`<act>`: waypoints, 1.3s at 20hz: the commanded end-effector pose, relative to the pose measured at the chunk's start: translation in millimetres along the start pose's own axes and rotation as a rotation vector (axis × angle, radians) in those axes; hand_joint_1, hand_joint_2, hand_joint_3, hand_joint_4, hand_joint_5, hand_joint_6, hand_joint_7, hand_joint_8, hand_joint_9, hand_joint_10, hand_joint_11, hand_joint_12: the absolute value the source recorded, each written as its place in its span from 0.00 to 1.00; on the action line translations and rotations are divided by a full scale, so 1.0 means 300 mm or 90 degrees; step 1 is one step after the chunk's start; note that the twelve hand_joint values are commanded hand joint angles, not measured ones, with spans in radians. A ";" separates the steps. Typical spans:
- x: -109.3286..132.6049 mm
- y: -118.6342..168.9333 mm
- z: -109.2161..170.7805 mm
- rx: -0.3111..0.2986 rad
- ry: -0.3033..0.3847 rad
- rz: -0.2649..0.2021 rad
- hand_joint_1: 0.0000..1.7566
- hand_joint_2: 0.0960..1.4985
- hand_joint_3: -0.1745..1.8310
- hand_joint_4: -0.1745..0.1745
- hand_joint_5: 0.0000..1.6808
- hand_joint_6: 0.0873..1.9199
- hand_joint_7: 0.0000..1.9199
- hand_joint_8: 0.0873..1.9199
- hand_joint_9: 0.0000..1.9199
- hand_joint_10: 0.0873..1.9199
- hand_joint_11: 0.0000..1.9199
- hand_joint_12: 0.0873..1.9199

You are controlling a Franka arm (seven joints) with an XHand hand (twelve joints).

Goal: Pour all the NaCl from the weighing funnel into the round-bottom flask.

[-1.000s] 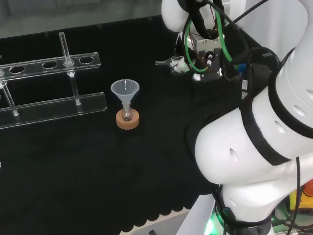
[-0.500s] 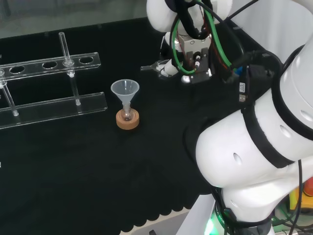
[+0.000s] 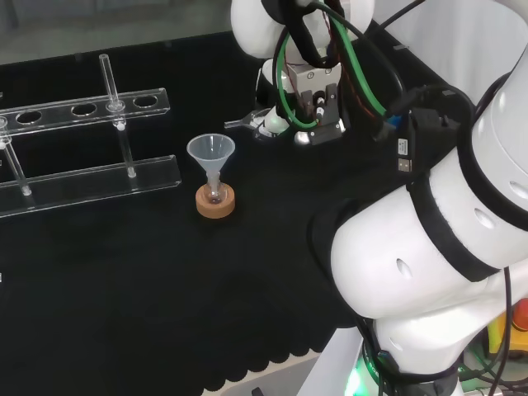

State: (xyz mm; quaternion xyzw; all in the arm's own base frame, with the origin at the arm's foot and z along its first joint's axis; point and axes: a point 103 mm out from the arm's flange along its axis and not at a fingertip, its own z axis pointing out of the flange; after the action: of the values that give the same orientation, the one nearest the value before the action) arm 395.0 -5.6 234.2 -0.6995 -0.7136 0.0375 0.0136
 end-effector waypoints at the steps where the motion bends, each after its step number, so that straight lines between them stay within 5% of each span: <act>1: 0.000 -0.002 -0.023 -0.003 -0.019 -0.011 0.65 0.40 0.37 1.00 0.85 0.13 0.86 0.00 0.62 0.02 0.00 0.80; 26: 0.004 0.036 -0.101 0.003 -0.080 -0.086 0.65 0.39 0.38 1.00 0.85 0.13 0.86 0.00 0.62 0.02 0.00 0.79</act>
State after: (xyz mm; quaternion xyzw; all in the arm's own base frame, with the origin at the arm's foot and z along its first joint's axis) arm 407.1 -5.7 264.6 -0.6473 -0.7576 0.0801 -0.0242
